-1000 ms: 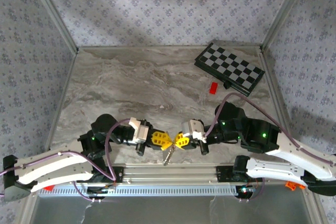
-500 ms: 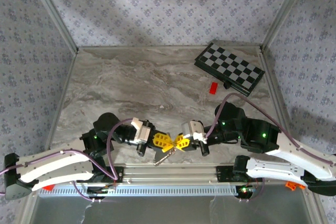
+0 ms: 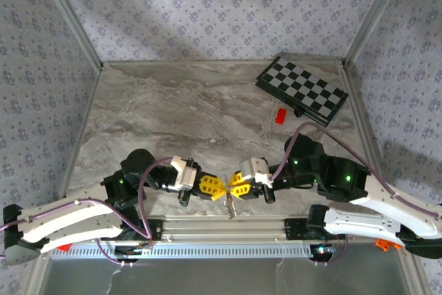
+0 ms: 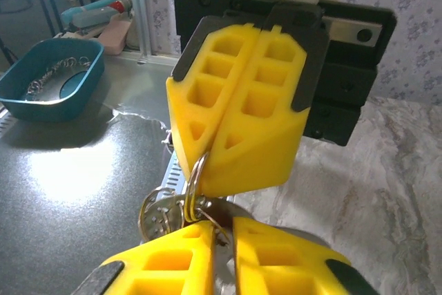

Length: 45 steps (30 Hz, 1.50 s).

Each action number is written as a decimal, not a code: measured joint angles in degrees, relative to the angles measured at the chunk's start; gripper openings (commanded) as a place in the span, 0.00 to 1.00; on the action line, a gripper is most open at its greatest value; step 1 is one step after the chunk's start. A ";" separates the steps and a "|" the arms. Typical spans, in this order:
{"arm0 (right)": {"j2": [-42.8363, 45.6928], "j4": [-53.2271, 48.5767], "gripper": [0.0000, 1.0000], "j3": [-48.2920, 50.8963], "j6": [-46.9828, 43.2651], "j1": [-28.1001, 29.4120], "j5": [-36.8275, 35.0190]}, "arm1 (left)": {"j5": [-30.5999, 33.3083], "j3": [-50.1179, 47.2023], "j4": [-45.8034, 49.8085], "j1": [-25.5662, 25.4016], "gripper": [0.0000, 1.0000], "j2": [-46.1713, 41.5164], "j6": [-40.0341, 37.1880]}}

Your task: Put the keys on the keyring

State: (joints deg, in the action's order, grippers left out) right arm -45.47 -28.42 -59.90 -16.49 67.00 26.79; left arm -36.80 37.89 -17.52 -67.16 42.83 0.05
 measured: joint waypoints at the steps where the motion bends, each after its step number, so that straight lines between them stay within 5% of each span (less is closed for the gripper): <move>1: 0.31 0.15 0.26 0.11 0.20 0.00 -0.24 | 0.00 0.00 0.00 0.00 0.00 -0.04 -0.02; 10: 1.90 2.36 0.38 2.40 1.79 0.00 -1.53 | 0.26 0.00 0.87 0.02 0.00 -0.46 -0.22; 45: 5.35 11.52 0.48 12.31 11.50 1.07 -1.46 | 3.48 0.00 0.85 0.02 0.00 -0.87 -1.05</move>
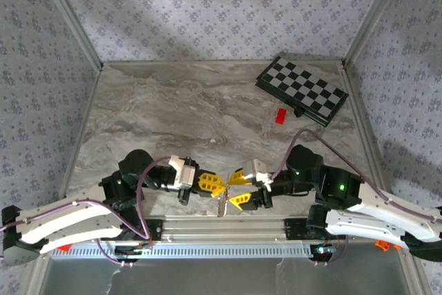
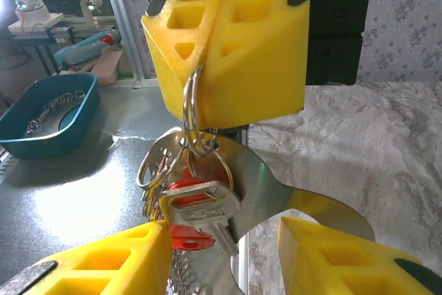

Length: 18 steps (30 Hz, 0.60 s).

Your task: Put the keys on the keyring

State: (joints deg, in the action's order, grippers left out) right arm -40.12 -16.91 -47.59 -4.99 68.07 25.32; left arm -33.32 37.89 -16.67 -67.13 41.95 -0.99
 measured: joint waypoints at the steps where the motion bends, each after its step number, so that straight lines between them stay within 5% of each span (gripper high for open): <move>1: 0.00 0.11 0.48 0.04 0.11 0.02 0.00 | 0.20 0.00 0.00 0.00 0.00 0.00 0.00; 10: -0.15 1.01 0.48 0.87 0.74 0.39 -0.09 | 1.05 0.00 -0.02 0.00 0.00 0.09 0.00; 18: -0.15 2.69 0.27 1.38 0.87 0.50 -1.62 | 1.25 0.00 0.00 0.00 0.00 0.09 0.00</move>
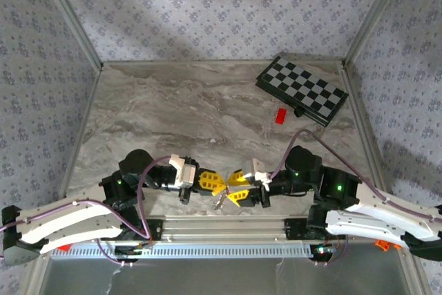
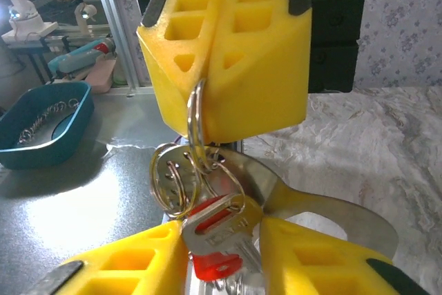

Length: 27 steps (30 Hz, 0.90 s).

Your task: Put the keys on the keyring

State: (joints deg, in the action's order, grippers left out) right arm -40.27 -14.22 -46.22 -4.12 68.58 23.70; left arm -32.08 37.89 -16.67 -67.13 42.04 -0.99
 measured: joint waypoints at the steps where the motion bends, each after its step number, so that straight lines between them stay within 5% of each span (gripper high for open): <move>1: 0.02 0.15 0.26 0.13 -0.04 0.00 -0.13 | 0.00 0.00 -0.02 0.00 0.00 0.00 0.00; 14: 0.55 1.27 0.27 0.87 -0.17 0.00 -1.44 | 0.00 0.00 -0.04 0.00 0.00 -0.02 0.02; 22: 0.72 2.19 0.02 1.40 -0.59 0.22 -1.88 | 0.44 0.00 -0.07 0.00 0.00 -0.09 0.00; 27: 1.60 2.10 0.00 1.40 -1.05 0.22 -2.21 | 0.66 0.00 -0.07 0.00 0.00 -0.44 0.00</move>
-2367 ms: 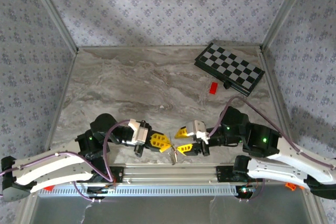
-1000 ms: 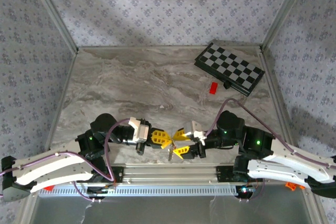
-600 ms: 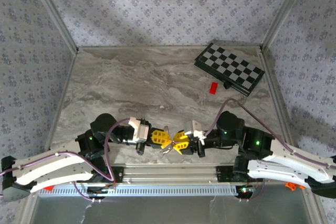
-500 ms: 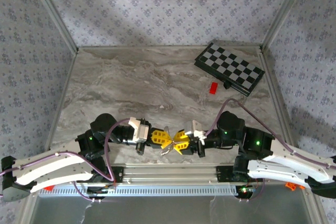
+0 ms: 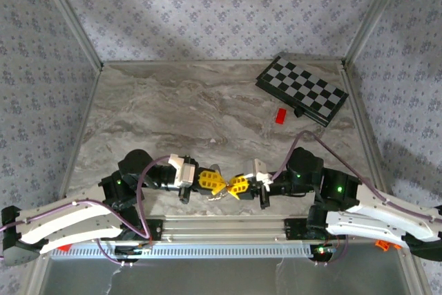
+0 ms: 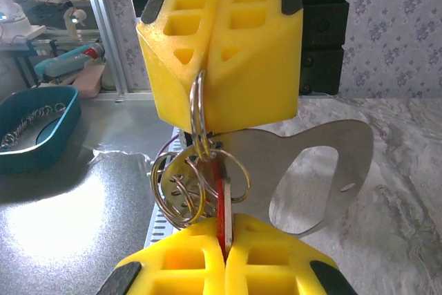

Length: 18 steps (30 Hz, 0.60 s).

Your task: Put the keys on the keyring

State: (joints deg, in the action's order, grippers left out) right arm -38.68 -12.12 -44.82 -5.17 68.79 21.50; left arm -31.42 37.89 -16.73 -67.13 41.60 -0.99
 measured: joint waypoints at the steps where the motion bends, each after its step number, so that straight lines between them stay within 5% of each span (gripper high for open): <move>1: 0.13 -0.02 0.00 0.00 -0.07 0.00 -0.11 | 0.00 0.00 0.00 0.00 0.00 -0.04 0.00; 18: 0.83 -0.48 0.00 0.00 -1.09 -0.02 -1.16 | 1.31 0.00 1.66 0.00 0.00 0.76 -1.57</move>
State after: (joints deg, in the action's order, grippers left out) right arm -37.85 -12.60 -44.82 -6.26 68.77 20.34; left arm -30.11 37.89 -15.07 -67.13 42.37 -2.57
